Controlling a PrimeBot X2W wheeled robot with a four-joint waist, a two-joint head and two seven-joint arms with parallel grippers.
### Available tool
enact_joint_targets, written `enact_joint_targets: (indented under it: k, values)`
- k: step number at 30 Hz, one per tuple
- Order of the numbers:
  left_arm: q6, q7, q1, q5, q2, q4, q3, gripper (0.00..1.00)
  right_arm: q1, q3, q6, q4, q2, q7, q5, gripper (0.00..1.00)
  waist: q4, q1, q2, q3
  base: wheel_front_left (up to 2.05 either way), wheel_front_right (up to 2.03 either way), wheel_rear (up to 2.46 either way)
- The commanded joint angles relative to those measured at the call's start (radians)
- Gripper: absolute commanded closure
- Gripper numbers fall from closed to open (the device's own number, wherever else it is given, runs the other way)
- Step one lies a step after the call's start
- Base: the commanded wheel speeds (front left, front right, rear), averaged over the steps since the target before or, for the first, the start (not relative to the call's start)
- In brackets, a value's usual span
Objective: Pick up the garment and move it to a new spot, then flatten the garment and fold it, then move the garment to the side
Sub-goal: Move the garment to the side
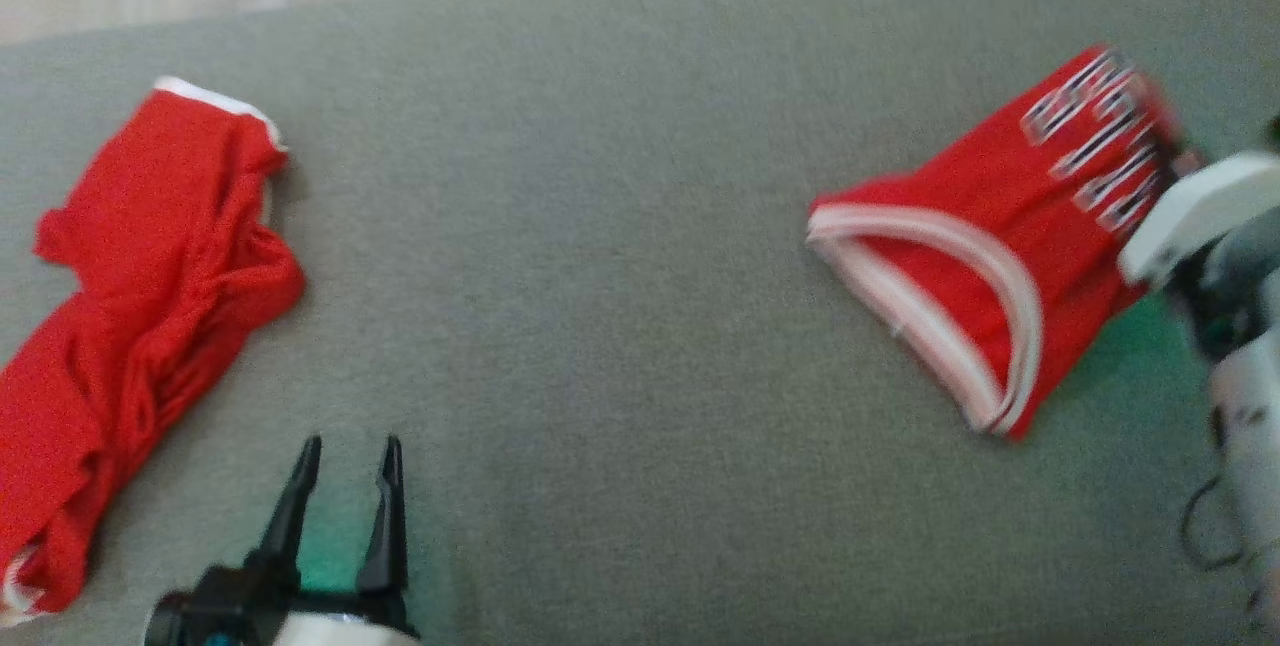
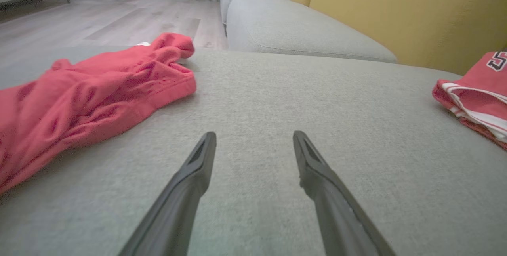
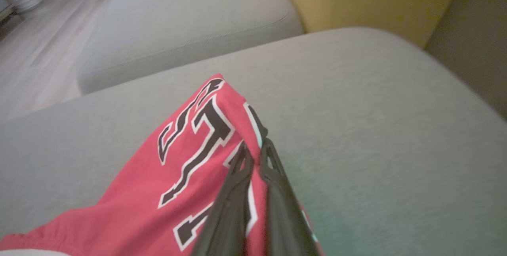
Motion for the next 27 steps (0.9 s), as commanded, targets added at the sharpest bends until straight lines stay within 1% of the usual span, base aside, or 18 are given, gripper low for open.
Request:
enact_joint_targets:
  k: [1,5,6,9,12,18,19,20,21,22,23,25,27]
  values:
    - [0.002,-0.008,-0.061,0.008,0.033,-0.041,0.017,0.0,-0.1,-0.069,0.007,0.029,-0.047,-0.078,-0.079,1.0,-0.05,-0.0002,0.0,0.079,0.0,0.0,0.0]
    - [0.002,-0.008,-0.076,0.007,0.066,-0.058,0.013,0.0,-0.18,-0.199,0.007,0.092,-0.109,-0.15,-0.207,1.0,-0.064,-0.0002,0.0,0.123,0.0,0.0,0.0]
    - [0.002,-0.008,-0.076,0.007,0.066,-0.058,0.013,0.0,-0.18,-0.199,0.007,0.092,-0.109,-0.15,-0.207,1.0,-0.064,-0.0002,0.0,0.123,0.0,0.0,0.0]
    - [0.002,-0.008,-0.073,0.006,0.091,-0.063,0.013,0.0,-0.222,-0.292,0.007,0.116,-0.134,-0.188,-0.313,1.0,-0.073,-0.0002,0.0,0.142,0.0,0.0,0.0]
    - [0.002,-0.008,-0.069,0.002,0.108,-0.065,0.017,0.0,-0.249,-0.387,0.007,0.109,-0.128,-0.212,-0.418,1.0,-0.081,-0.0002,0.0,0.15,0.0,0.0,0.0]
    - [0.002,-0.008,-0.061,0.002,0.122,-0.066,0.007,0.0,-0.26,-0.55,0.007,0.068,-0.076,-0.216,-0.613,1.0,-0.084,-0.0002,0.0,0.143,0.0,0.0,0.0]
    - [0.002,-0.008,-0.061,0.002,0.123,-0.066,0.005,0.0,-0.258,-0.566,0.007,0.053,-0.066,-0.226,-0.65,0.35,-0.083,-0.0002,0.0,0.141,0.0,0.0,0.0]
    - [0.002,-0.008,-0.061,0.002,0.123,-0.067,0.004,0.0,-0.257,-0.583,0.007,0.039,-0.054,-0.236,-0.682,0.0,-0.083,-0.0002,0.0,0.139,0.0,0.0,0.0]
    - [0.002,-0.008,-0.06,0.002,0.123,-0.067,0.004,0.0,-0.256,-0.6,0.007,0.029,-0.04,-0.243,-0.711,0.0,-0.082,-0.0002,0.0,0.136,0.0,0.0,0.0]
    - [0.002,-0.008,-0.056,0.003,0.121,-0.066,0.004,0.0,-0.254,-0.613,0.007,0.011,-0.014,-0.262,-0.764,0.0,-0.082,-0.0002,0.0,0.127,0.0,0.0,0.0]
    - [0.002,-0.008,-0.053,0.004,0.12,-0.065,0.004,0.0,-0.254,-0.618,0.007,0.002,-0.003,-0.276,-0.785,0.0,-0.082,-0.0002,0.0,0.122,0.0,0.0,0.0]
    - [0.002,-0.008,-0.047,0.001,0.115,-0.064,0.007,0.0,-0.252,-0.616,0.007,-0.01,0.017,-0.312,-0.818,0.0,-0.08,-0.0002,0.0,0.108,0.0,0.0,0.0]
    - [0.002,-0.008,-0.044,-0.002,0.108,-0.062,0.008,0.0,-0.249,-0.608,0.007,-0.016,0.039,-0.354,-0.828,0.0,-0.076,-0.0002,0.0,0.091,0.0,0.0,0.0]
